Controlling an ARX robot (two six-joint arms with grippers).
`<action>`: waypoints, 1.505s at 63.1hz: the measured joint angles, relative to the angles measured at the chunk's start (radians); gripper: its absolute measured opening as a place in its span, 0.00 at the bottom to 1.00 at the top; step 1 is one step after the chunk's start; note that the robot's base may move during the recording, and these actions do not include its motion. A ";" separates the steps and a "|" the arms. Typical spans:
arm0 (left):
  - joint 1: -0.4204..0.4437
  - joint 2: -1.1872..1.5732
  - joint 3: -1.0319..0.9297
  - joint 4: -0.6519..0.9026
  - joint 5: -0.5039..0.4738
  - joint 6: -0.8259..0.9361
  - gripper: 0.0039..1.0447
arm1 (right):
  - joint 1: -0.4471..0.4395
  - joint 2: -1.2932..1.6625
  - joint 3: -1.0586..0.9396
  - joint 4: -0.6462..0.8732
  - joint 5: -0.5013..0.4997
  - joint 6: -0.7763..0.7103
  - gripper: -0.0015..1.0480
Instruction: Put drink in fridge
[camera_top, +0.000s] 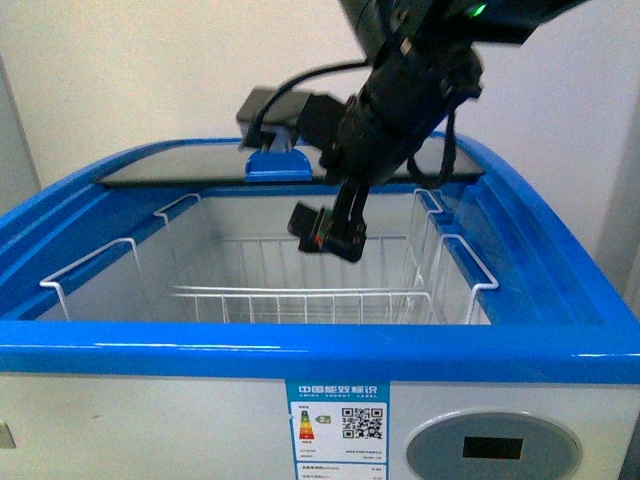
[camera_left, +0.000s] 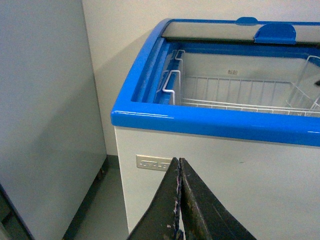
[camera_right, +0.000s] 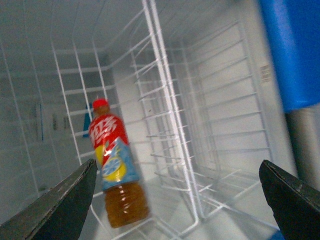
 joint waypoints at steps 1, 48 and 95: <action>0.000 -0.007 0.000 -0.007 0.000 0.000 0.02 | -0.006 -0.021 -0.005 0.005 -0.009 0.016 0.93; 0.000 -0.192 0.000 -0.198 0.001 0.000 0.02 | -0.391 -1.416 -1.540 0.790 0.095 0.941 0.34; 0.000 -0.193 0.000 -0.198 0.000 -0.001 0.02 | -0.391 -1.698 -1.855 0.814 0.092 0.945 0.03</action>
